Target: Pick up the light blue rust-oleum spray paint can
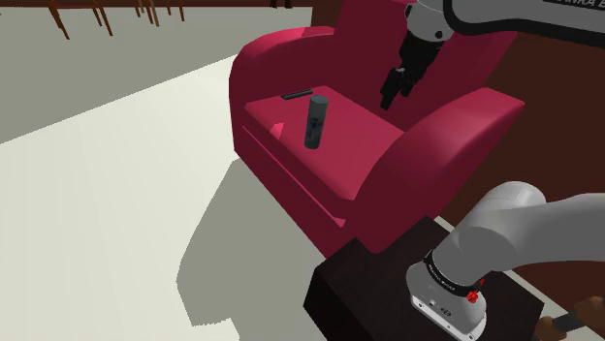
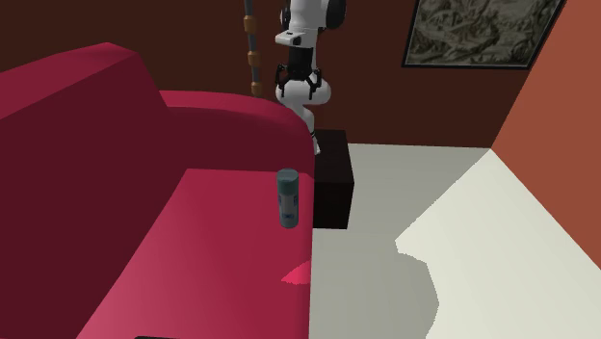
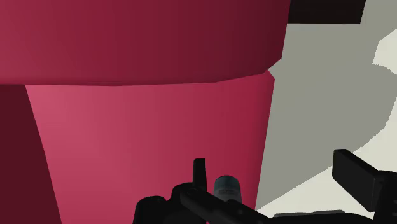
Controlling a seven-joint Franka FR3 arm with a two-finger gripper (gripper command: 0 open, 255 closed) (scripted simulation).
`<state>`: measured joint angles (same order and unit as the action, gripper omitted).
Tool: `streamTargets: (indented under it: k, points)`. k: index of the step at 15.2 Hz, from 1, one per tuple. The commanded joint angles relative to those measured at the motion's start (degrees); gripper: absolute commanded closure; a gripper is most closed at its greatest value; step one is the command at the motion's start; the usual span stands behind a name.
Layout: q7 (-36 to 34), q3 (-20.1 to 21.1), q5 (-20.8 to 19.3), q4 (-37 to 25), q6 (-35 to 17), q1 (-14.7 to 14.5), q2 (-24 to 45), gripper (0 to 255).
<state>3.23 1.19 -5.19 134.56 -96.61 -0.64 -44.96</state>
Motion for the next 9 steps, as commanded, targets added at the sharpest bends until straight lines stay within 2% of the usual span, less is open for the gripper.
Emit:
streamTargets:
  k: [1, 9]
  points:
    - [0.00, 0.00, 0.00, 0.00, 0.00, 0.00, 0.00, 0]
    - [8.50, -5.61, 1.23, -3.28, -13.44, -1.57, 14.88, 0]
